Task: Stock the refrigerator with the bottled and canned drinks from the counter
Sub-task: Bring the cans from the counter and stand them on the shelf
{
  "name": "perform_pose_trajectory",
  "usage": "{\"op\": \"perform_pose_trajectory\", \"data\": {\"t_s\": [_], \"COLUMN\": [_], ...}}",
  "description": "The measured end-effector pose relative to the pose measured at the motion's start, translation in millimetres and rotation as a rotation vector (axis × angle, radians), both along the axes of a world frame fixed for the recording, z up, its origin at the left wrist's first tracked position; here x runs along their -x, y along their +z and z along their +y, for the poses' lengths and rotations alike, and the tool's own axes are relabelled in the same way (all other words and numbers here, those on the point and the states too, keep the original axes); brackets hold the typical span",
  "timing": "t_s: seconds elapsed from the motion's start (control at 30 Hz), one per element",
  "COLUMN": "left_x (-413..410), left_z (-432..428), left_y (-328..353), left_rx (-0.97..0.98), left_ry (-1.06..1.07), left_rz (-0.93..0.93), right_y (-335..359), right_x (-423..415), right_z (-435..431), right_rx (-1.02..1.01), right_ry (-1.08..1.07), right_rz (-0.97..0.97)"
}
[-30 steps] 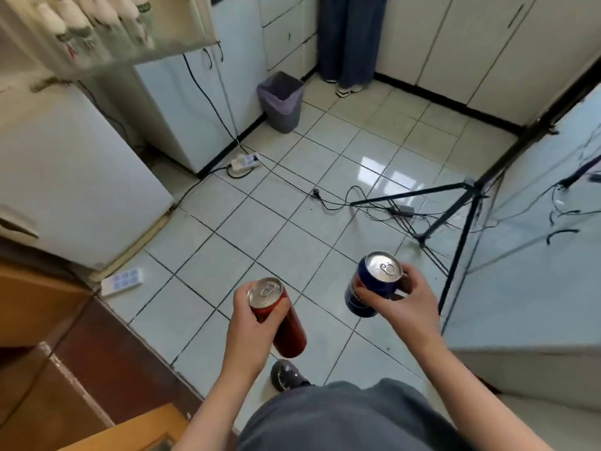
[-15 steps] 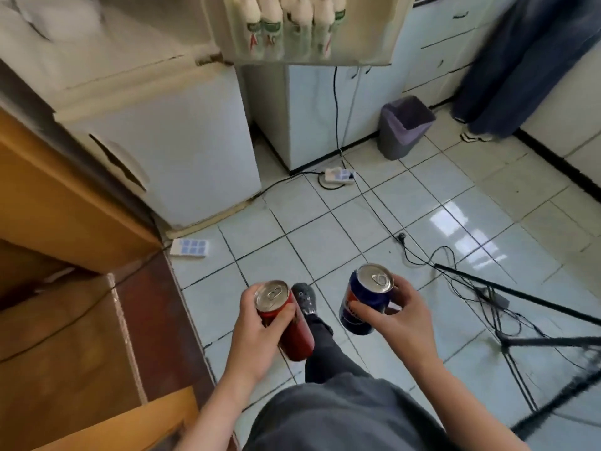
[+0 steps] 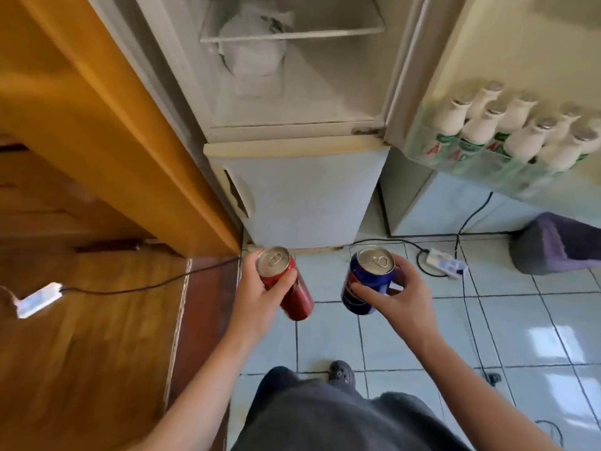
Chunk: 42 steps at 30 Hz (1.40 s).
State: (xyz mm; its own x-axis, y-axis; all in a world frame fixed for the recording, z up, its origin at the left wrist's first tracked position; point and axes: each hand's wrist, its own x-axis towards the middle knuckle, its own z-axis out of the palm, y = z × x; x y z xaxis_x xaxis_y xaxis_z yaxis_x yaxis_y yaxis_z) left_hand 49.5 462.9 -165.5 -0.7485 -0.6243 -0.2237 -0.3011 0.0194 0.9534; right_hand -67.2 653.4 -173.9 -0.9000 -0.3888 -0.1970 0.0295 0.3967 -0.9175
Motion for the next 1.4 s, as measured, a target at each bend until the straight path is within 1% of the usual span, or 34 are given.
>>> {"op": "perform_pose_trajectory", "data": {"t_s": [0.13,0.23,0.4,0.5,0.63,0.8,0.97,1.1,1.23,1.3,1.4], "left_x": [14.1,25.2,58.5,86.4,136.0,200.5,260.7,301.6,334.9,349.4,366.4], "left_z": [-38.3,-72.5,-148.4,-193.8,-249.0,-289.7,-316.6,-335.8,-356.2,-365.7,-376.9], "left_y": [-6.6,-19.3,-21.5,-1.9,31.7,85.3,139.5,176.0,201.8,209.7,217.5], "left_rx": [-0.065,-0.097,-0.106,-0.086,-0.088,-0.013,0.126,0.279,0.365,0.391,0.439], "left_ry": [0.178,0.221,0.145,0.064,-0.065,-0.155,-0.151,-0.143,-0.057,-0.003,0.078], "left_rz": [0.023,0.013,-0.018,0.046,0.149,0.275,0.424,0.508,0.614,0.654,0.653], "right_y": [0.0,-5.4,-4.5,10.7,38.8,83.5,128.0,160.8,181.2,182.7,182.6], "right_x": [39.3,60.9,86.4,106.4,138.7,184.6,240.0,285.8,323.7,341.0,360.1], "right_z": [-58.6,-102.1,-167.4,-201.2,-247.9,-290.2,-323.1,-350.2,-378.1,-389.0,-402.1], "right_rx": [-0.015,-0.034,-0.035,0.016,0.104,0.246,0.386,0.454,0.522,0.543,0.529], "right_ry": [0.08,0.146,0.124,0.119,0.041,-0.042,-0.038,-0.009,0.021,0.039,0.072], "right_rz": [0.007,0.008,0.02,0.057,0.147,0.272,0.407,0.501,0.569,0.571,0.585]}}
